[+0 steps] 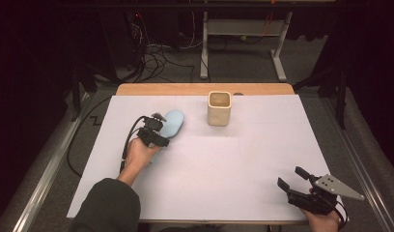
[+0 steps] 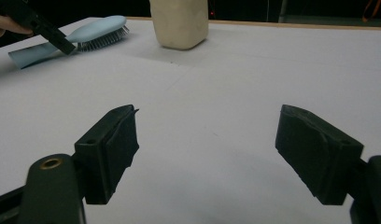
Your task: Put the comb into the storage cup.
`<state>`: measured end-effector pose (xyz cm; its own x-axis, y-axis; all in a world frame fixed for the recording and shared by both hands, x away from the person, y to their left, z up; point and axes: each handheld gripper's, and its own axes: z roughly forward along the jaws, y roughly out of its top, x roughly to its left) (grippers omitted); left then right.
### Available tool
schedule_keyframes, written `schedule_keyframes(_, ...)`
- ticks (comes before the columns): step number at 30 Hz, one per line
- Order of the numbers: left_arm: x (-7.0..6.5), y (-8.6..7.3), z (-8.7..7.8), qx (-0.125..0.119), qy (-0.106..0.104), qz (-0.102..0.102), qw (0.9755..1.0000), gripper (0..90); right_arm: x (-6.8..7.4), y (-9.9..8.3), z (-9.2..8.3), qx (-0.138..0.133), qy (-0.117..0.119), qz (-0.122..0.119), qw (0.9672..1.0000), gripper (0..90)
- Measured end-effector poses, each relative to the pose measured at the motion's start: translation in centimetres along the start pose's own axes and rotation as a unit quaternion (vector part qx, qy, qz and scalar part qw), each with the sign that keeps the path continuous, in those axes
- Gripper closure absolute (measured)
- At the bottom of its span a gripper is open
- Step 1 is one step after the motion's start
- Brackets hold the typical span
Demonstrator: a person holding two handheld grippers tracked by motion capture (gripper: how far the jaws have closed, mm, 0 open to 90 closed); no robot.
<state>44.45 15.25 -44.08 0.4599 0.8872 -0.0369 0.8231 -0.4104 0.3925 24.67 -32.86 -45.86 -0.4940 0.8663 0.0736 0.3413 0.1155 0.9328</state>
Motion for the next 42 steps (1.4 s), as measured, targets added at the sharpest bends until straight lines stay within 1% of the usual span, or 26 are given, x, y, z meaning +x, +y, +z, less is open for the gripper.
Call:
schedule_keyframes(7,0.12,0.04,0.31,0.007,-0.004,-0.002,1.0000,53.1,0.01,0.01,-0.04,-0.002,0.000,0.004,1.0000,21.7)
schedule_keyframes(8,0.12,0.06,0.30,0.006,-0.005,-0.001,1.0000,56.3,-0.01,0.01,-0.04,-0.002,0.000,0.003,1.0000,21.7)
schedule_keyframes(10,0.11,0.06,0.30,0.005,-0.005,-0.001,1.0000,57.5,-0.01,0.00,-0.03,-0.003,0.001,0.004,1.0000,21.7)
schedule_keyframes(16,-0.01,0.14,0.27,0.007,-0.007,0.001,0.9999,67.8,0.00,0.01,-0.03,-0.002,0.000,0.002,1.0000,21.7)
schedule_keyframes(22,0.05,0.30,0.23,0.012,-0.007,0.008,0.9999,68.8,-0.01,0.02,-0.06,-0.001,0.000,0.002,1.0000,21.7)
schedule_keyframes(27,-0.07,0.24,0.19,0.008,0.001,0.015,0.9999,69.2,0.00,0.02,-0.07,-0.002,0.000,0.001,1.0000,21.8)
schedule_keyframes(29,-0.16,0.19,0.23,0.002,-0.002,0.016,0.9999,69.2,-0.01,0.02,-0.08,-0.002,-0.001,0.001,1.0000,21.7)
schedule_keyframes(38,-0.48,0.10,-0.12,-0.004,-0.005,0.025,0.9997,69.4,0.01,0.02,-0.09,-0.003,0.000,0.000,1.0000,21.8)
schedule_keyframes(42,-0.54,0.00,-0.37,-0.008,-0.009,0.026,0.9996,69.4,0.01,0.01,-0.06,-0.002,0.001,0.000,1.0000,21.9)
